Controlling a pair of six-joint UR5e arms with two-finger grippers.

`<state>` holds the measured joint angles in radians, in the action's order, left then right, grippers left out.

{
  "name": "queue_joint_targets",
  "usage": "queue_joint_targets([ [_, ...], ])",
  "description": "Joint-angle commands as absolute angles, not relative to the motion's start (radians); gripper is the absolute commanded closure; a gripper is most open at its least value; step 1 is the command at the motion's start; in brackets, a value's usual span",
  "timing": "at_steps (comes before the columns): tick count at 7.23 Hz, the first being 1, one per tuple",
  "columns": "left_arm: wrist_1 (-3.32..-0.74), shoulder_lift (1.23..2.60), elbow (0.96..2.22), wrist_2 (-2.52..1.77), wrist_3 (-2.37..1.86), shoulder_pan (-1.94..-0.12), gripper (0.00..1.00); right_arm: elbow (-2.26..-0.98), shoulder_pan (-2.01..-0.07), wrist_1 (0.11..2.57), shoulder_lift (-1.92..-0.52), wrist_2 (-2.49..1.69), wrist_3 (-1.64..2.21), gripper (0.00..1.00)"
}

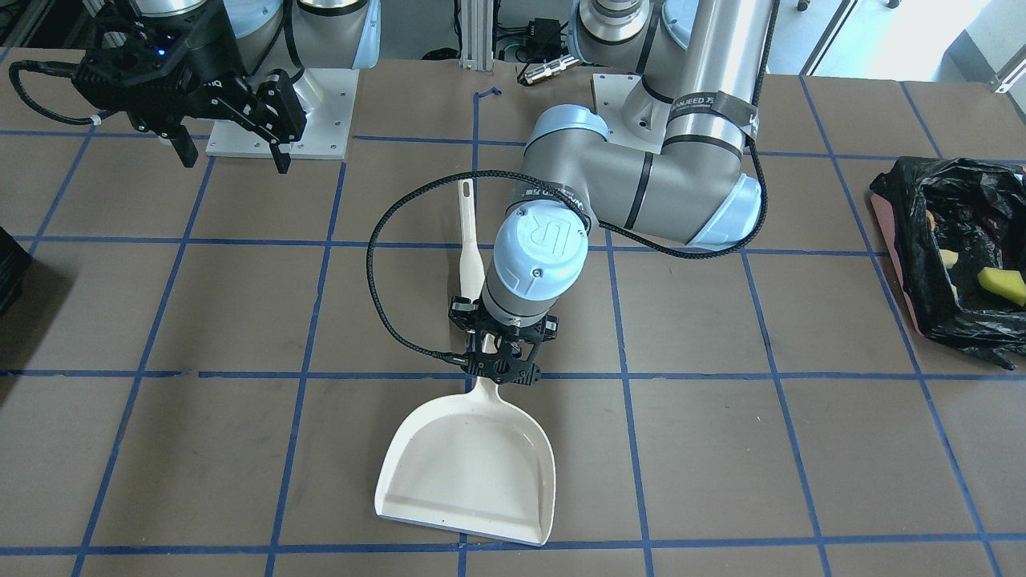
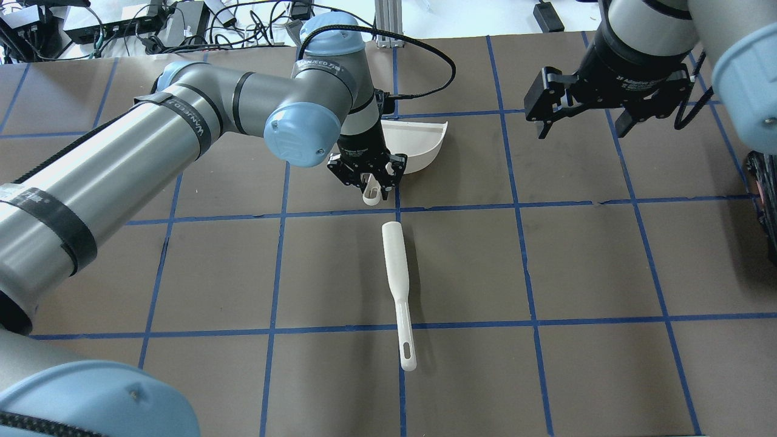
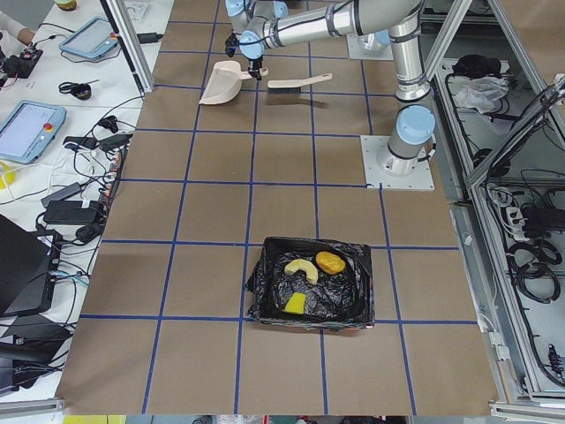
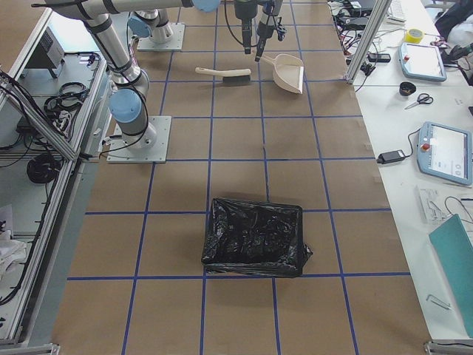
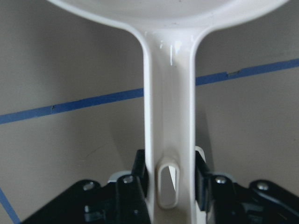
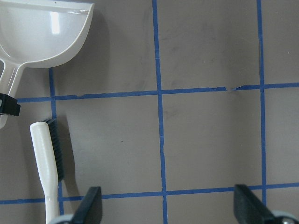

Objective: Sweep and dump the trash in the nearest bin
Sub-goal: 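Lower the dustpan onto the table above the brush with the left gripper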

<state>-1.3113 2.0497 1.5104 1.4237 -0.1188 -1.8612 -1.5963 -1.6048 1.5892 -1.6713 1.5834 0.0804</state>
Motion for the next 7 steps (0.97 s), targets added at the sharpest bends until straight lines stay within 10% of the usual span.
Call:
queue_joint_targets([
  [1, -1.308, 2.063, 1.511, 1.424, -0.133, -1.87, 1.0, -1.597, -1.603, 1.578, -1.672, 1.566, 0.074, 0.0],
  [4, -1.31, 2.065, 1.512, 1.414, -0.169, -1.882, 1.0, -1.598, -1.606, 1.553, -1.677, 1.578, 0.043, 0.0],
  [7, -1.31, 2.063, 1.519, 1.387, -0.235, -1.891, 0.43, -1.598, -1.605, 1.543, -1.675, 1.569, 0.02, 0.0],
])
